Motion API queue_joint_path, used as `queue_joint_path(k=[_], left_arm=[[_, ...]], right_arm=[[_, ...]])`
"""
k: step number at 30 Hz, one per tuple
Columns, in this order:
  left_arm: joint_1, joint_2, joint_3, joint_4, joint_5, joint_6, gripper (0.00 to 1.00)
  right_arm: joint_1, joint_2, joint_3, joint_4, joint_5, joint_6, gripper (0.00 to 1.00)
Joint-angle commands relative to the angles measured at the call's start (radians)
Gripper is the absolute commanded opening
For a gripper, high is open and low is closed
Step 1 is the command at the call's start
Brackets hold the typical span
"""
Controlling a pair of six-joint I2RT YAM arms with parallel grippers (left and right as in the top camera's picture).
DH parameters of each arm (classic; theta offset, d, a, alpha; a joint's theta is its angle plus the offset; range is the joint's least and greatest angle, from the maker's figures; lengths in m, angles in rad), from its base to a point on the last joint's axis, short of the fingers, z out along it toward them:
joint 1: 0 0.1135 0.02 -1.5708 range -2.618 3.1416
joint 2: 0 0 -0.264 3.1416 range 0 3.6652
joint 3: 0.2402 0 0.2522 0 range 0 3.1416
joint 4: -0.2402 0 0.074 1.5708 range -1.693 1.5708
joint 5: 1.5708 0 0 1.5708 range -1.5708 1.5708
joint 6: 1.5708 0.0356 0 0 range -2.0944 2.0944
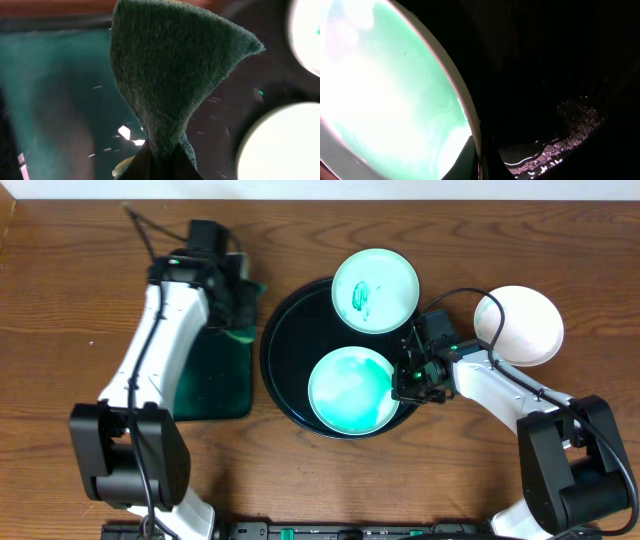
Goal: Clean dirty plates on tray and stack at the side
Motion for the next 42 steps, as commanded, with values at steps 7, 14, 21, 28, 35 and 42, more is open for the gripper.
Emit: queue_joint_path(k=[7, 14, 21, 28, 35, 42], left_arm=[[0.136, 0.114, -0.006, -0.011, -0.024, -0.069, 0.08], [0.150, 0.246, -0.006, -0.048, -0.024, -0.069, 0.08], [0.150, 0.258, -0.006, -0.052, -0.023, -0.069, 0.31], [0.150, 0.258, -0.006, -0.064, -0.024, -0.077, 0.49], [0.150, 0.258, -0.006, -0.067, -0.024, -0.077, 0.53], [0.150, 0.258, -0.006, -0.070, -0.024, -0.077, 0.56]], right_arm=[[0.000, 0.031, -0.041, -0.017, 0.084, -0.039, 0.01], [0.000, 0.031, -0.040, 0.034, 0.064, -0.063, 0.01], [0.000, 0.031, -0.035, 0.095, 0.090, -0.117, 0.01], [0.018, 0.022, -0.009, 0.112, 0.172, -0.178, 0.02], [0.094, -0.035, 0.023, 0.112, 0.332, -0.262, 0.01], [0.198, -0.129, 0.024, 0.097, 0.542, -0.269, 0.01]])
